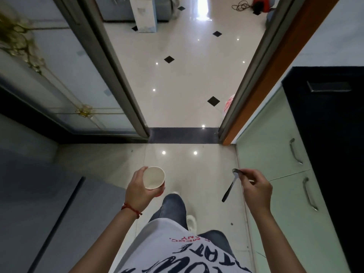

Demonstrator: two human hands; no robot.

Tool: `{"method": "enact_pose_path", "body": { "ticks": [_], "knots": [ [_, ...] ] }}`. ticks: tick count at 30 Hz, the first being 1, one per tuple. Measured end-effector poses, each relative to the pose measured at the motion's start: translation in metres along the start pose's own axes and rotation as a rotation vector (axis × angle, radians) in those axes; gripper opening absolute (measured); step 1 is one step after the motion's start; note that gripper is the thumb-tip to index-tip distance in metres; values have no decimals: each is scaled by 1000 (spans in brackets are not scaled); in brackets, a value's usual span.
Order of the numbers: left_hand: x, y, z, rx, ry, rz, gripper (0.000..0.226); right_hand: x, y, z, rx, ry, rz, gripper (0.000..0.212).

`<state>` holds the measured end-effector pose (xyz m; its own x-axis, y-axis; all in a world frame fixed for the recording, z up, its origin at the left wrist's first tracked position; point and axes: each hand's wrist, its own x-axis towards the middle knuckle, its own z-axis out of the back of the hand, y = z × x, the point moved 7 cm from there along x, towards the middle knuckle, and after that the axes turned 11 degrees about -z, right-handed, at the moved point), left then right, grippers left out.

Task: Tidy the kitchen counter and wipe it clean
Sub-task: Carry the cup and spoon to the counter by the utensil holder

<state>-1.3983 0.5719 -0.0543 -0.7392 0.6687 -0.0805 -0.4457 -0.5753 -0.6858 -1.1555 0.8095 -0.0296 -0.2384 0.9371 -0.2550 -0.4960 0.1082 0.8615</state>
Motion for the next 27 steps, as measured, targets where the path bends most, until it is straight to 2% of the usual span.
{"method": "enact_pose_path", "body": {
  "ticks": [6,10,14,20,24,27],
  "knots": [
    [115,-51,-35,-5,128,-134,76,64,11,11,85,-140,-95,15],
    [191,-106,-64,-51,255,-251,77,97,9,29,155,-292,-204,26],
    [250,-175,-97,-73,369,-413,79,115,8,50,213,-429,-304,25],
    [289,-283,-155,-120,508,-649,75,123,10,98,321,-641,-381,14],
    [298,-340,-202,-202,573,-699,72,137,2,138,382,-754,-389,26],
    [297,-376,-239,-220,605,-727,70,160,-3,171,397,-808,-373,18]
  ]
}}
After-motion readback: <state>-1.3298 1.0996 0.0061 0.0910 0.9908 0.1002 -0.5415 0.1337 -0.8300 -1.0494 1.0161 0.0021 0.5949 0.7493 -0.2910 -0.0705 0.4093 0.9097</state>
